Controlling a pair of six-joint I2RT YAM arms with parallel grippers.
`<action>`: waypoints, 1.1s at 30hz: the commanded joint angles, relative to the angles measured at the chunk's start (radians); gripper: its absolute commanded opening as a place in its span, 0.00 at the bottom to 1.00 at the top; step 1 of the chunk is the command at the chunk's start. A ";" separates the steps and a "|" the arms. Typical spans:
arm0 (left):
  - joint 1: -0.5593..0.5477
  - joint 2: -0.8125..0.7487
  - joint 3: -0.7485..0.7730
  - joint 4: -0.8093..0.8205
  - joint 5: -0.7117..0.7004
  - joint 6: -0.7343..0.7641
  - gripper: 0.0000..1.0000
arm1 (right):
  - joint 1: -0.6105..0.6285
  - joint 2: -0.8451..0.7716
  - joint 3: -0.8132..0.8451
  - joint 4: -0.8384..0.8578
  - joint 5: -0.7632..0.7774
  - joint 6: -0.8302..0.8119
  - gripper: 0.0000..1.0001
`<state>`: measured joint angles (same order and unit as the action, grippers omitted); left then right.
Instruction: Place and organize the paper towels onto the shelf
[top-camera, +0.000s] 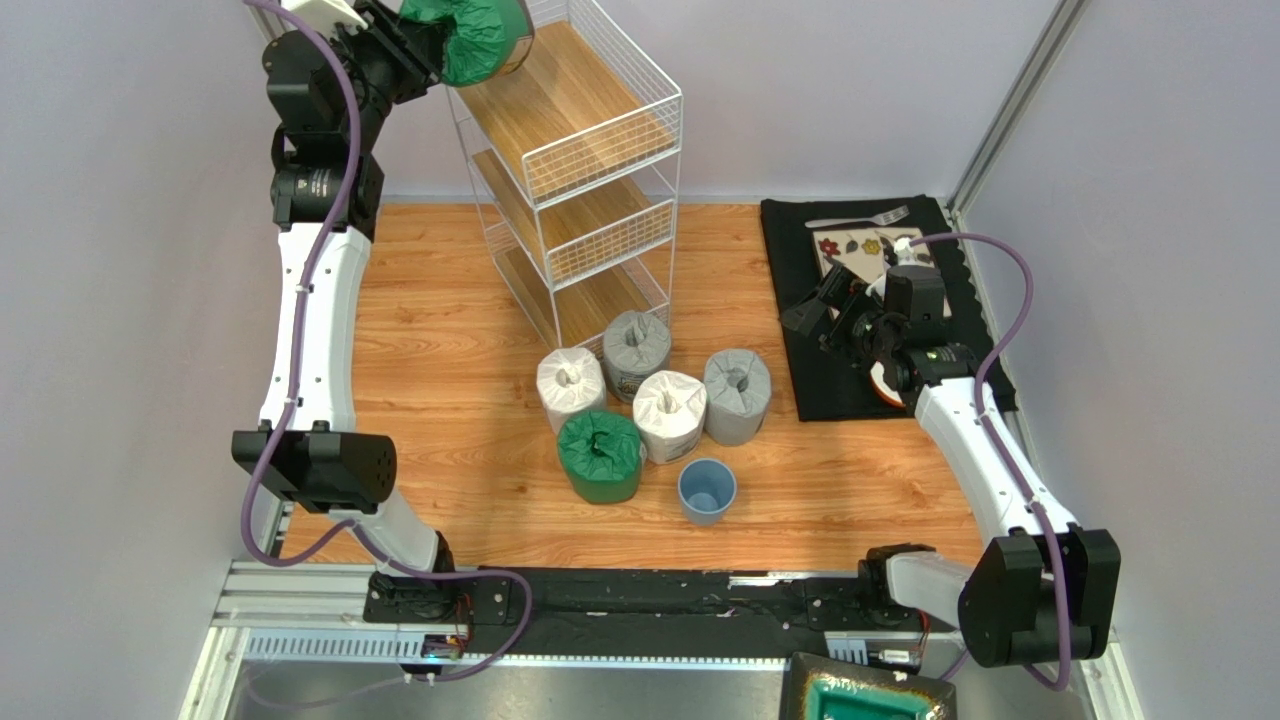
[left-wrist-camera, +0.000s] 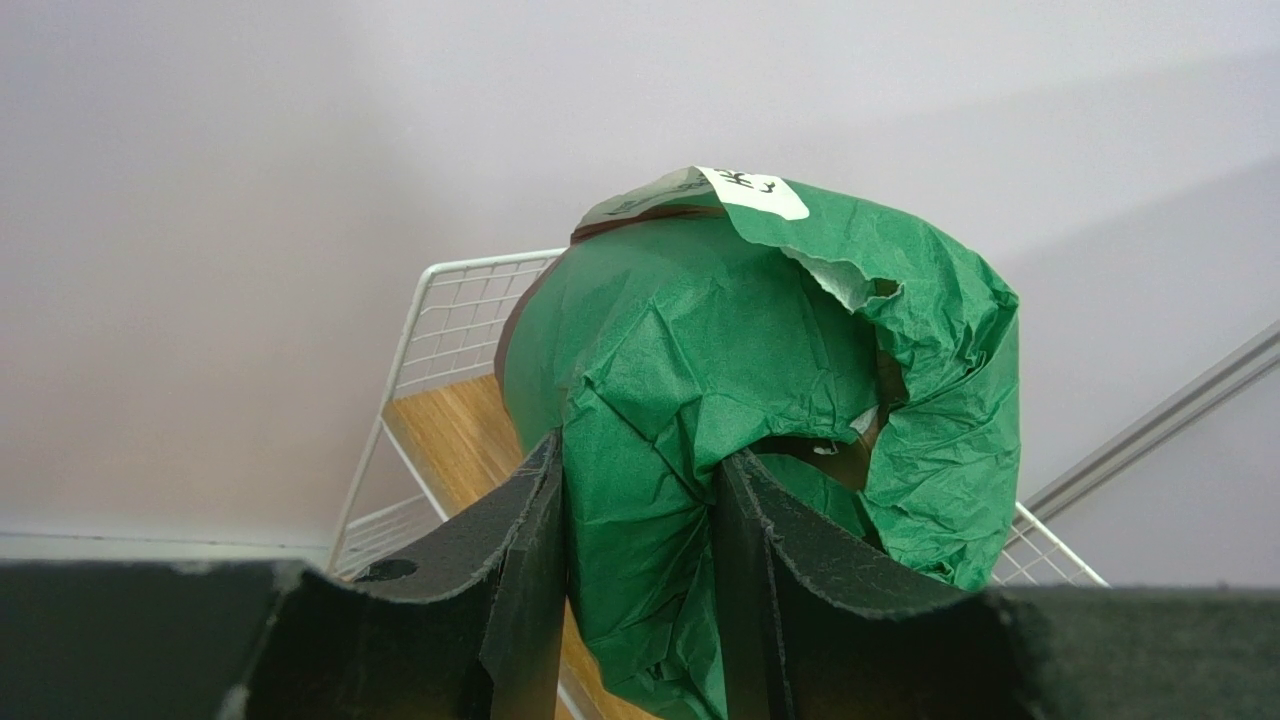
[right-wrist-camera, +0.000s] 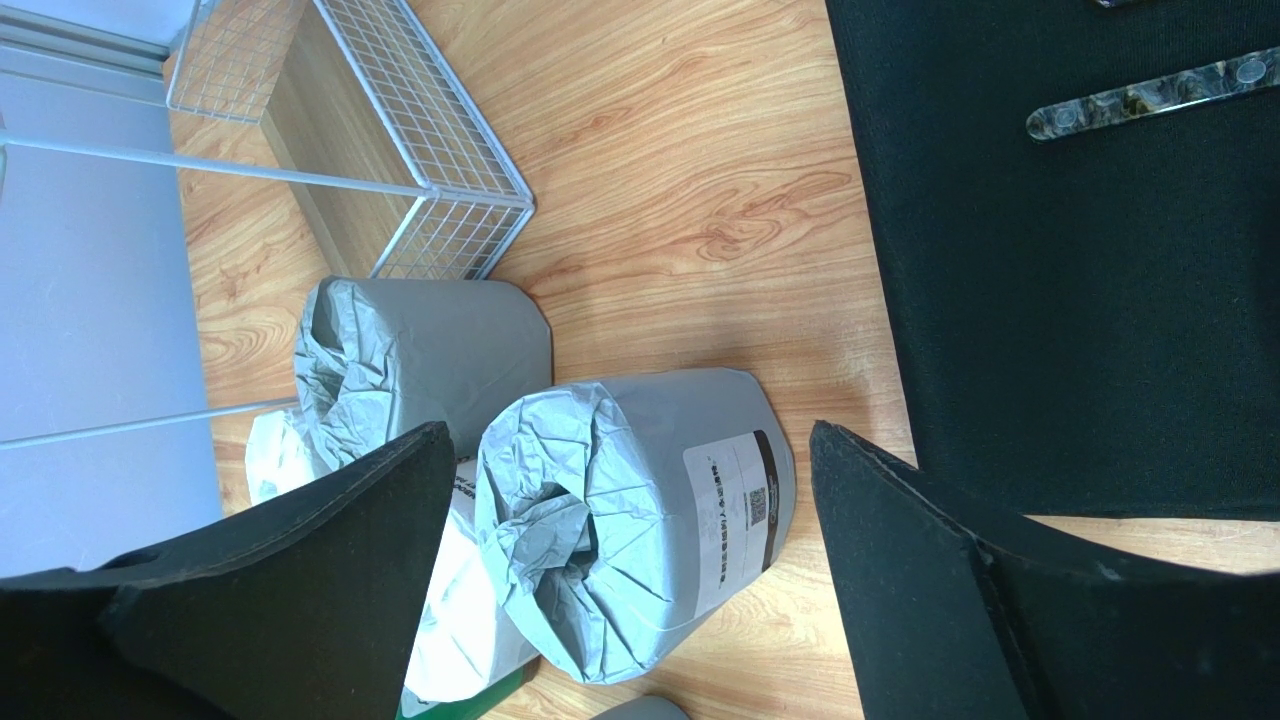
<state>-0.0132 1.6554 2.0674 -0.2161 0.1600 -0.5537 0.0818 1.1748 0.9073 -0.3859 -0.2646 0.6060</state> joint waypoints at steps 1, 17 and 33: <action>0.007 -0.016 0.020 0.077 0.016 -0.011 0.35 | 0.004 -0.004 0.001 0.022 -0.016 0.001 0.92; 0.029 0.010 0.003 0.077 0.036 -0.028 0.43 | 0.004 0.003 -0.004 0.022 -0.008 0.001 0.92; 0.030 0.010 -0.015 0.109 0.085 -0.061 0.55 | 0.003 0.002 -0.013 0.025 -0.009 0.005 0.92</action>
<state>0.0113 1.6779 2.0480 -0.1871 0.2031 -0.5797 0.0818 1.1763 0.8967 -0.3851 -0.2638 0.6064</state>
